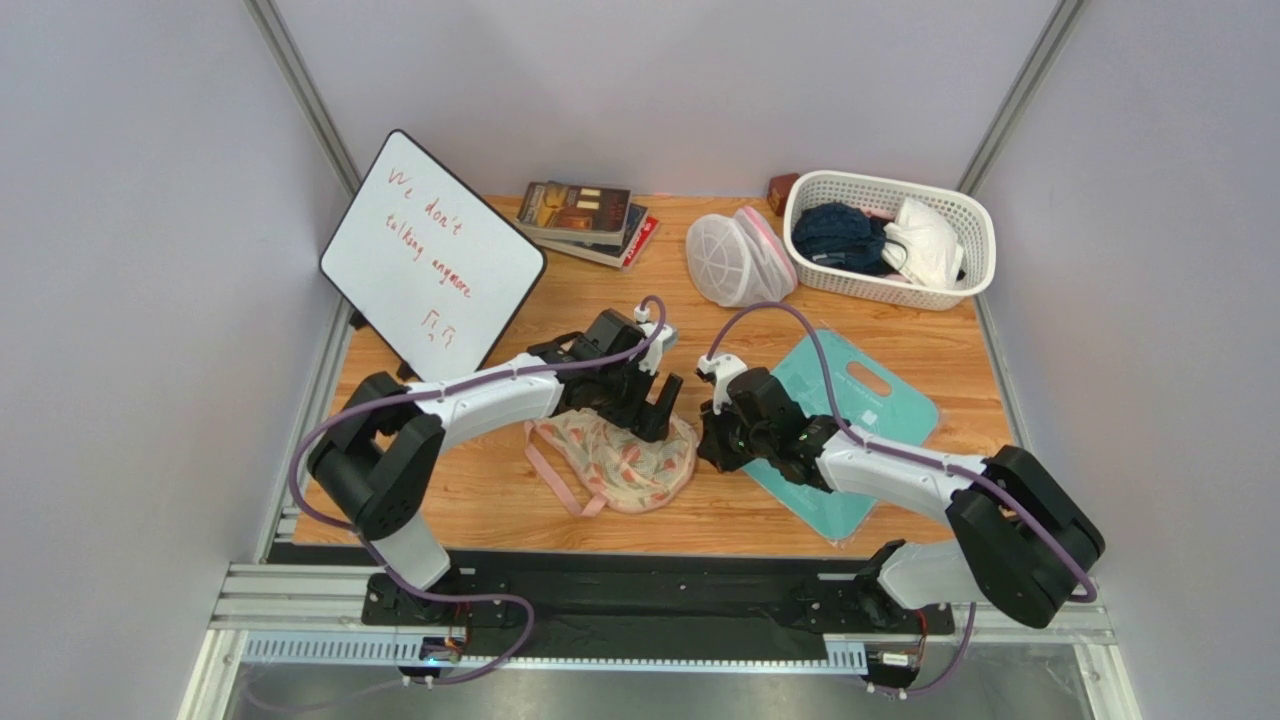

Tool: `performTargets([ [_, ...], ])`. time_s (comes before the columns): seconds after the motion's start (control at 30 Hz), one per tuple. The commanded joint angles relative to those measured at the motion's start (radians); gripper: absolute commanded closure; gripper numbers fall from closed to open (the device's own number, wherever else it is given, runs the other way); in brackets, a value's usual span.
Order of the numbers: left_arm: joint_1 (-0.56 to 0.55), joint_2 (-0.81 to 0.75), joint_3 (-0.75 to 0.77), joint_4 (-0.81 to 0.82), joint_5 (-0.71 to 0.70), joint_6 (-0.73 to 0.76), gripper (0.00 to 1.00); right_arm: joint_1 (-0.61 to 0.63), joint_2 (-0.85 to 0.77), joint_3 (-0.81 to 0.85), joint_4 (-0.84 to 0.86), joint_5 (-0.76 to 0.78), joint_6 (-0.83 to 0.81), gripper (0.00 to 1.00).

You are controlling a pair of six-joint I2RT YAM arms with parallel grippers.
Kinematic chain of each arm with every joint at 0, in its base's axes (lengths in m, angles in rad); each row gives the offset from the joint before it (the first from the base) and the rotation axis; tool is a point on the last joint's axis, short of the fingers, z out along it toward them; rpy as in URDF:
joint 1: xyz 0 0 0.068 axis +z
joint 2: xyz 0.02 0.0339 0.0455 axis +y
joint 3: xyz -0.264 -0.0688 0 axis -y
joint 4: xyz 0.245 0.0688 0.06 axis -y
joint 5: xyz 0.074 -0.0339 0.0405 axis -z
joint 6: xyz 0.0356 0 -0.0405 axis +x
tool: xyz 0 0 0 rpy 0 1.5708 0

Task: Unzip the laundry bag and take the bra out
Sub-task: Unzip the laundry bag at the center of the board.

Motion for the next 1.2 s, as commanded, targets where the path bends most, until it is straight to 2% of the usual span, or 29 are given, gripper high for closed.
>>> performTargets([
  [0.0, -0.006, 0.029, 0.054, 0.001, -0.029, 0.026, 0.07, -0.003, -0.015, 0.036, 0.024, -0.020, -0.018, 1.00],
  [0.13, -0.009, 0.060, 0.038, 0.014, -0.041, 0.023, 0.12, -0.006, -0.016, 0.035, 0.025, -0.020, -0.020, 1.00],
  [0.17, -0.012, 0.077, 0.034, 0.014, -0.040, 0.018, 0.18, -0.006, -0.015, 0.035, 0.025, -0.022, -0.018, 1.00],
  [0.23, -0.015, 0.089, 0.022, 0.026, -0.037, 0.010, 0.24, -0.006, -0.012, 0.035, 0.025, -0.025, -0.018, 1.00],
  [0.53, -0.023, 0.124, -0.018, 0.067, -0.046, -0.016, 0.70, -0.006, -0.015, 0.035, 0.025, -0.028, -0.017, 1.00],
  [0.57, -0.024, 0.132, -0.021, 0.071, -0.043, -0.017, 0.78, -0.008, -0.015, 0.033, 0.025, -0.030, -0.015, 1.00],
  [0.7, -0.023, 0.153, -0.030, 0.083, -0.044, -0.026, 1.00, -0.006, -0.024, 0.025, 0.016, -0.033, -0.013, 1.00],
  [0.87, -0.023, 0.175, -0.018, 0.084, -0.107, -0.056, 1.00, -0.006, -0.036, 0.010, -0.018, -0.025, -0.006, 1.00],
  [1.17, 0.005, 0.201, 0.002, 0.107, -0.104, -0.126, 1.00, 0.009, -0.100, -0.048, -0.039, -0.014, 0.043, 1.00],
])
